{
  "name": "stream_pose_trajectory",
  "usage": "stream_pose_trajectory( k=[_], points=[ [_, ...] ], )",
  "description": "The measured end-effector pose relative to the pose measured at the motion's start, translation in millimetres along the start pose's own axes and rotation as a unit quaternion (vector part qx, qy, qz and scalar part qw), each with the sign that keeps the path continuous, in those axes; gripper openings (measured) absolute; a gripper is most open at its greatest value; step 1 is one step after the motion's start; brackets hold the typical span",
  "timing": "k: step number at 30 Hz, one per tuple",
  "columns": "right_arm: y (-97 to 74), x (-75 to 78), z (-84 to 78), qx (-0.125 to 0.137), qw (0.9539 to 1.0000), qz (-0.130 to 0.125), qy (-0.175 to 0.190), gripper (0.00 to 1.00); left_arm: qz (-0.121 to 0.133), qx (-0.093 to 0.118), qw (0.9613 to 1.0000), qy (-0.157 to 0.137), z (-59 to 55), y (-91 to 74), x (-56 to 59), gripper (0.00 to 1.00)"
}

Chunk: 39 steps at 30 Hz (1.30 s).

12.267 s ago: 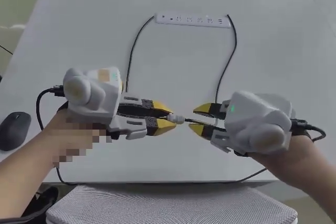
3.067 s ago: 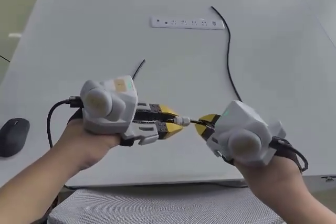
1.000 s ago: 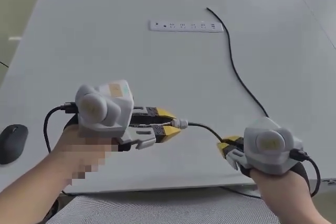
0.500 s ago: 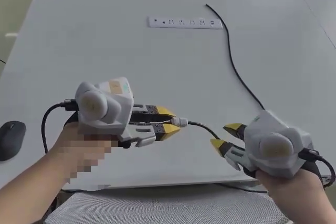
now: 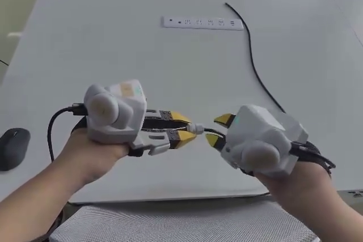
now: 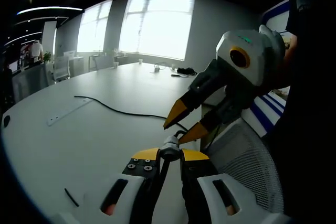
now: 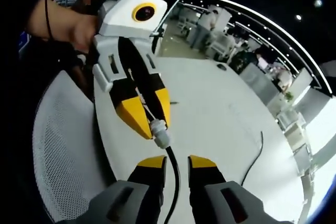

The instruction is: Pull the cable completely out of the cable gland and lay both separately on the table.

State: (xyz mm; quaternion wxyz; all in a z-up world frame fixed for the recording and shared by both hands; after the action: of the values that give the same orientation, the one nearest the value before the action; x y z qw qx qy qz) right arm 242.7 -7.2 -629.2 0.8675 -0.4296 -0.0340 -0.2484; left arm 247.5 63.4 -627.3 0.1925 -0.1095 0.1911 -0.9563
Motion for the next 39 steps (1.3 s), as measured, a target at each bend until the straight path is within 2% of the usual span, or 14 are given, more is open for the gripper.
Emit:
stream_pose_trajectory(
  k=[7, 14, 39],
  points=[
    [6.7, -2.7, 4.9, -0.01, 0.9993, 0.005, -0.035, 0.04, 0.005, -0.003, 1.0, -0.003, -1.8, -0.4, -3.8, 0.15],
    [8.7, -4.9, 2.4, -0.011, 0.9991, 0.007, -0.041, 0.01, 0.003, -0.009, 0.9999, -0.002, -3.8, -0.2, -3.1, 0.15],
    [16.6, 3.5, -14.8, 0.003, 0.999, 0.001, 0.043, 0.0, 0.007, -0.011, 0.9999, 0.0, -3.8, -0.5, -7.7, 0.15]
  ],
)
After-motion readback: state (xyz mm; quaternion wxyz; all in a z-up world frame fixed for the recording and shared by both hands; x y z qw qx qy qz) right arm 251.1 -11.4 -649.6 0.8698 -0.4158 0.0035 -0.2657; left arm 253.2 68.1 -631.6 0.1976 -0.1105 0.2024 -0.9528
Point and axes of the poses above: the centre of the closed fingertips' face, and the gripper's own axes: y roughly forward along the fingers, x roughly to its right, z roughly out of its top, the point moved 4 cm from there along -y, roughly backward along the fingers, and after that the axes turned 6 degrees about z, right-handed, at the moved point
